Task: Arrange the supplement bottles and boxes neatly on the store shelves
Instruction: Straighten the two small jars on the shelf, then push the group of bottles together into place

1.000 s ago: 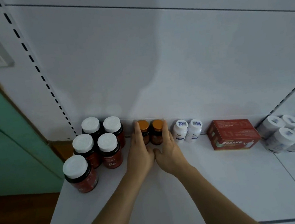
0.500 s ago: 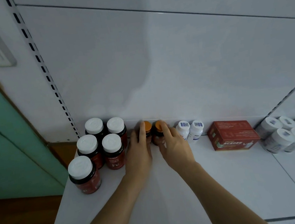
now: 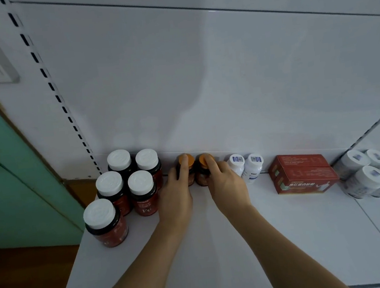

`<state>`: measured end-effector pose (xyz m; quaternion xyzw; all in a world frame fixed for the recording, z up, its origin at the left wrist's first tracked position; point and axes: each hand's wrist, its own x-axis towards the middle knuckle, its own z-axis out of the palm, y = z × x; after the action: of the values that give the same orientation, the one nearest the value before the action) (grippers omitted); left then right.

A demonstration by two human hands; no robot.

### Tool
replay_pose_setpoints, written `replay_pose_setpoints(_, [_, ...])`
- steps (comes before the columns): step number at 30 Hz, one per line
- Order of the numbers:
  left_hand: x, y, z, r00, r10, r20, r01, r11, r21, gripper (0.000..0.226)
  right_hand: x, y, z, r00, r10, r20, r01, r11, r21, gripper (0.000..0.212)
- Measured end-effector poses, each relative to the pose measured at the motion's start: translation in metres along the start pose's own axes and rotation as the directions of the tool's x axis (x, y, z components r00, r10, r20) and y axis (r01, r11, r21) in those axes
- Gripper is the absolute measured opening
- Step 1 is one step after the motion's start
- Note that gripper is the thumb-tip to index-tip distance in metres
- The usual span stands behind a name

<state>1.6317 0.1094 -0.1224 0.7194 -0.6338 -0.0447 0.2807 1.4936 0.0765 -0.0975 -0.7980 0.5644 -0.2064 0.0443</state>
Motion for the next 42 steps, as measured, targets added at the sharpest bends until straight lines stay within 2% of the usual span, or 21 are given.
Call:
replay_pose_setpoints(6, [0.001,0.005,-0.002,0.999,-0.032,0.001,0.032,0.998,0.063,0.084,0.0,0.0,-0.002,1.0,-0.005,-0.019,0.006,0.999,0.041,0.064])
replay_pose_setpoints(11, [-0.003,0.02,-0.015,0.997,-0.035,-0.076,0.048,0.983,0.176,0.078,-0.011,-0.008,-0.021,0.997,-0.012,-0.07,0.019,0.994,0.111,0.053])
replay_pose_setpoints(15, [-0.005,0.04,-0.047,0.981,0.046,-0.189,0.0,0.971,0.239,0.078,-0.017,-0.018,-0.035,0.967,-0.06,-0.246,0.093,0.988,0.125,0.041])
replay_pose_setpoints(17, [-0.005,0.046,-0.069,0.955,0.105,-0.277,-0.036,0.97,0.242,0.065,-0.017,-0.024,-0.038,0.924,-0.12,-0.363,0.176,0.976,0.125,0.037])
replay_pose_setpoints(19, [-0.005,0.045,-0.094,0.931,0.114,-0.348,-0.063,0.986,0.156,0.049,-0.018,-0.036,-0.041,0.906,-0.139,-0.401,0.241,0.946,0.218,0.032])
replay_pose_setpoints(21, [-0.006,0.039,-0.121,0.927,0.055,-0.37,-0.059,0.998,-0.001,0.042,-0.019,-0.051,-0.044,0.949,-0.093,-0.302,0.213,0.894,0.395,0.04])
replay_pose_setpoints(24, [-0.006,0.016,-0.158,0.923,-0.108,-0.369,0.02,0.972,-0.233,0.039,-0.024,-0.077,-0.046,0.997,-0.057,-0.042,0.071,0.805,0.589,0.058])
replay_pose_setpoints(27, [0.0,-0.019,-0.186,0.932,-0.276,-0.236,0.145,0.88,-0.453,0.038,-0.025,-0.1,-0.045,0.987,-0.035,0.159,-0.093,0.682,0.725,0.066])
replay_pose_setpoints(29, [0.006,-0.05,-0.193,0.933,-0.355,-0.053,0.263,0.778,-0.571,0.04,-0.024,-0.112,-0.041,0.978,-0.013,0.207,-0.157,0.601,0.783,0.066])
replay_pose_setpoints(31, [0.01,-0.082,-0.189,0.914,-0.38,0.143,0.371,0.637,-0.676,0.051,-0.022,-0.123,-0.034,0.967,0.038,0.25,-0.231,0.538,0.81,0.064])
replay_pose_setpoints(33, [0.012,-0.104,-0.178,0.886,-0.364,0.287,0.446,0.506,-0.738,0.062,-0.018,-0.132,-0.027,0.954,0.09,0.286,-0.292,0.491,0.821,0.063])
replay_pose_setpoints(37, [0.011,-0.125,-0.158,0.848,-0.262,0.461,0.53,0.384,-0.756,0.057,-0.011,-0.148,-0.01,0.934,0.187,0.304,-0.354,0.382,0.854,0.065])
replay_pose_setpoints(39, [0.011,-0.128,-0.151,0.823,-0.198,0.532,0.568,0.304,-0.765,0.053,-0.01,-0.153,-0.001,0.908,0.225,0.354,-0.411,0.303,0.86,0.085])
replay_pose_setpoints(40, [0.011,-0.129,-0.148,0.821,-0.182,0.542,0.571,0.293,-0.767,0.049,-0.01,-0.153,0.006,0.897,0.227,0.379,-0.432,0.273,0.86,0.094])
replay_pose_setpoints(42, [0.014,-0.13,-0.145,0.83,-0.16,0.534,0.556,0.292,-0.778,0.038,-0.008,-0.151,0.021,0.887,0.221,0.405,-0.451,0.224,0.864,0.1])
